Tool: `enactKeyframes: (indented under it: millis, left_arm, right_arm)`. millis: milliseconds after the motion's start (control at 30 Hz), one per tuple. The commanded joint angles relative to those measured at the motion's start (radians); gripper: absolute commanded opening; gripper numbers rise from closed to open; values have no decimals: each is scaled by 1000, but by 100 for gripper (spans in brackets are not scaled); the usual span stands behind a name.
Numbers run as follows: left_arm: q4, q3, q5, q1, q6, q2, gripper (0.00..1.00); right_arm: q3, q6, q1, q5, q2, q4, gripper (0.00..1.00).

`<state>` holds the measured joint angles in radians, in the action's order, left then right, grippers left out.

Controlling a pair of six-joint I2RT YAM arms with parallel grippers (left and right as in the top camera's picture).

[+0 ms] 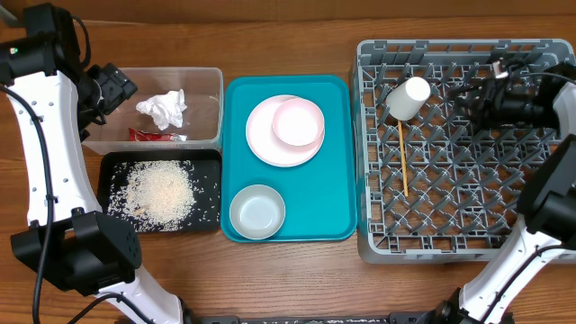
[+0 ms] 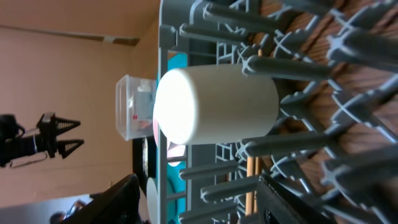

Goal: Sort waste into correct bins and load items into the dishwasher
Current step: 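Open the right gripper and raise it away from the cup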

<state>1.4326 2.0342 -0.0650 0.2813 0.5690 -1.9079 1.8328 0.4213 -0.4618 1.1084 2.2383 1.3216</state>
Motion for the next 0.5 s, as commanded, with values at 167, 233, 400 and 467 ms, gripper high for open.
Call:
enactKeyframes:
  millis: [167, 233, 400, 467]
  left_arm:
    - [-1, 5, -13, -7, -12, 4, 100]
    - [-1, 5, -13, -7, -12, 4, 100]
    - [-1, 5, -13, -7, -12, 4, 100]
    - [-1, 5, -13, -7, -12, 4, 100]
  right_arm:
    - [50, -117, 82, -167, -214, 0, 59]
    - [50, -141, 125, -217, -250, -2, 58]
    - [50, -265, 257, -466, -304, -45, 55]
    - [50, -331, 306, -577, -307, -77, 44]
